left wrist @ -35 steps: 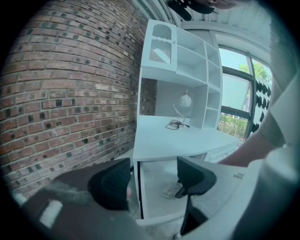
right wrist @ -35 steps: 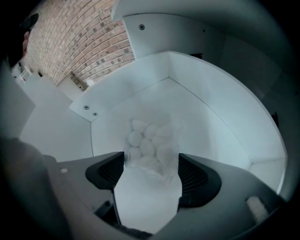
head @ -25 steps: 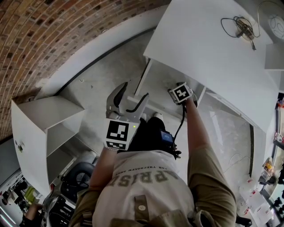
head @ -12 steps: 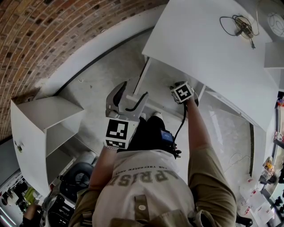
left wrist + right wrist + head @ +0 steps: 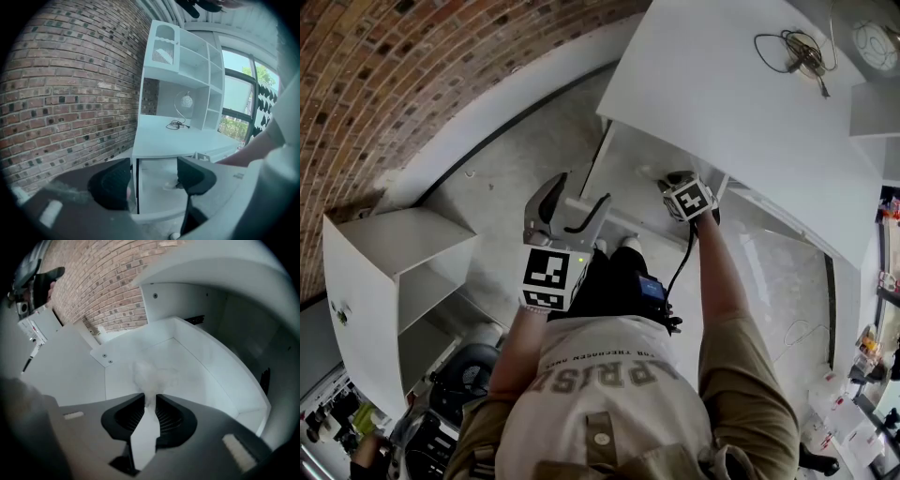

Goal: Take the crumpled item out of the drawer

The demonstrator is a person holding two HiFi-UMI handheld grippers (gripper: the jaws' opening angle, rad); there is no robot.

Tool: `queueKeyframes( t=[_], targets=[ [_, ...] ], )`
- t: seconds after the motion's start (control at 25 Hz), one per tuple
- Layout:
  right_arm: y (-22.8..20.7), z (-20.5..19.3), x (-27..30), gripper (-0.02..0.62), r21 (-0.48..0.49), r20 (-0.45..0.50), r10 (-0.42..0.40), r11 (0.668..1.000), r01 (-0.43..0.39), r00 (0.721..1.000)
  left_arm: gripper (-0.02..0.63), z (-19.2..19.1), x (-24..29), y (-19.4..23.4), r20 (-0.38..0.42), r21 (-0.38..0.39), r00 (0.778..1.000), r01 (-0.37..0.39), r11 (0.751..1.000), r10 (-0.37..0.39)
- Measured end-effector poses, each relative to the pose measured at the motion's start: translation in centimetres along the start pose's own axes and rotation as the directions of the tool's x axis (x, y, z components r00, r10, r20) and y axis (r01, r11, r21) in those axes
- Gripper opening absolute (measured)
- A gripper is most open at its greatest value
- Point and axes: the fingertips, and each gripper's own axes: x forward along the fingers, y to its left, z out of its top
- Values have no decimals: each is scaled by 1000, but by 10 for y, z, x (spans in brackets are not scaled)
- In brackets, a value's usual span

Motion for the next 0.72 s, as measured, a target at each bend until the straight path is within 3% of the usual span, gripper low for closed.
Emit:
queueKeyframes(
  t=[0.28,0.72],
  targets=[
    [20,17,-42,77,-25,111,20,1000,-17,994,327,4,-8,-13,-20,-57,999,42,998,-43],
    [44,68,-154,75,-54,289,-40,997,59,956,339,28,-22,-33,-44,-99,992,117,988,-122]
  ],
)
